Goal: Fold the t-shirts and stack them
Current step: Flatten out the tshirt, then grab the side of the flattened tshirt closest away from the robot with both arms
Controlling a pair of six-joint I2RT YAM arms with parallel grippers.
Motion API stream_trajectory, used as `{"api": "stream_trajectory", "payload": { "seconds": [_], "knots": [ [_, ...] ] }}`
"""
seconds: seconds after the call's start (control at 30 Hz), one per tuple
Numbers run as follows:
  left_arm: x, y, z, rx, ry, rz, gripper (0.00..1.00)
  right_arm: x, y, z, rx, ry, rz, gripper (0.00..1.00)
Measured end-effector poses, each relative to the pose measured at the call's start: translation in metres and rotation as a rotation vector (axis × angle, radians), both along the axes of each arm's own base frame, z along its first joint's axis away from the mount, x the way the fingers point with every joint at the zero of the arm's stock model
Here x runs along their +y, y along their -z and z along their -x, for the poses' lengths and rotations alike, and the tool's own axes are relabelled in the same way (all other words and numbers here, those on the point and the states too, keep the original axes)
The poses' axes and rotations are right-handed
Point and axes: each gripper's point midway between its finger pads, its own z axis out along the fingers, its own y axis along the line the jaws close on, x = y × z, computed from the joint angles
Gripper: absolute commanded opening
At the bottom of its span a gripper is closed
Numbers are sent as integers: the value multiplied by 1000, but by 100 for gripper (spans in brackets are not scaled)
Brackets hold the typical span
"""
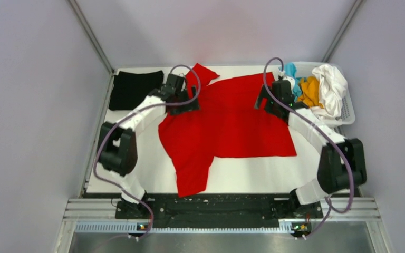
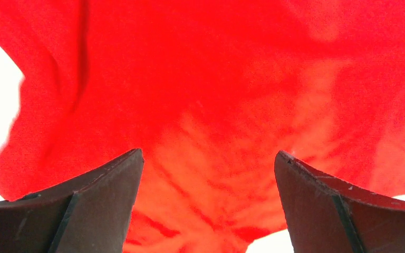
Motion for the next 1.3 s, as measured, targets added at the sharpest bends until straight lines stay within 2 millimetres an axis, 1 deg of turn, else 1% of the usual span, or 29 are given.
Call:
{"api": "stream_trajectory", "payload": {
  "seconds": [0.03, 0.07, 0.1, 0.13, 0.2, 0.27, 0.3, 0.4, 0.47, 0.53, 0.6, 0.73, 0.77, 0.83, 0.97, 1.03, 1.1, 1.13, 1.17, 1.2, 1.23, 1.3],
  "knots": [
    [-8, -7, 23, -9, 20, 5, 99, 0, -5, 16, -16, 1, -15, 99],
    [-11, -8, 36, -10, 33, 7, 99, -2, -7, 28, -22, 5, -22, 99],
    [-21, -10, 60, -23, 59, 14, 99, -4, -8, 39, -28, 10, -31, 99],
    [-27, -8, 87, -17, 88, 14, 99, -7, -6, 51, -28, 19, -40, 99],
    [-35, 2, 137, 10, 131, 3, 98, -12, -3, 72, -26, 34, -56, 99],
    [-39, 15, 182, 37, 170, -13, 95, -16, 0, 90, -28, 50, -72, 99],
    [-38, 22, 203, 56, 184, -22, 94, -18, 1, 96, -31, 58, -79, 99],
    [-35, 37, 257, 104, 219, -47, 89, -22, 2, 111, -45, 75, -101, 99],
    [-32, 43, 286, 132, 238, -57, 87, -24, 2, 118, -54, 89, -113, 99],
    [-29, 52, 310, 166, 251, -58, 81, -26, 2, 122, -62, 106, -122, 99],
    [-21, 68, 323, 210, 229, -72, 80, -29, 2, 124, -72, 123, -125, 99],
    [-3, 96, 335, 291, 170, -135, 79, -32, 7, 127, -64, 146, -125, 99],
    [-7, 95, 334, 292, 165, -125, 79, -33, 8, 128, -60, 149, -123, 99],
    [-9, 96, 333, 296, 158, -131, 74, -34, 9, 128, -60, 154, -120, 99],
    [-6, 103, 332, 329, 140, -198, 54, -36, 11, 128, -55, 167, -117, 99],
    [-3, 105, 331, 346, 130, -250, 38, -38, 14, 128, -45, 177, -110, 99],
    [1, 107, 330, 357, 117, -311, 25, -41, 16, 129, -35, 192, -106, 99],
    [2, 107, 329, 358, 111, -331, 19, -43, 17, 130, -30, 201, -102, 99],
    [-1, 106, 328, 359, 108, -336, 9, -44, 17, 131, -29, 207, -100, 99],
    [-3, 106, 328, 358, 107, -341, 2, -45, 18, 131, -28, 213, -100, 99],
    [-5, 106, 328, 358, 104, -346, 0, -46, 18, 131, -27, 220, -98, 99],
    [-6, 106, 327, 355, 101, -363, 0, -49, 19, 132, -24, 230, -90, 99]
  ]
}}
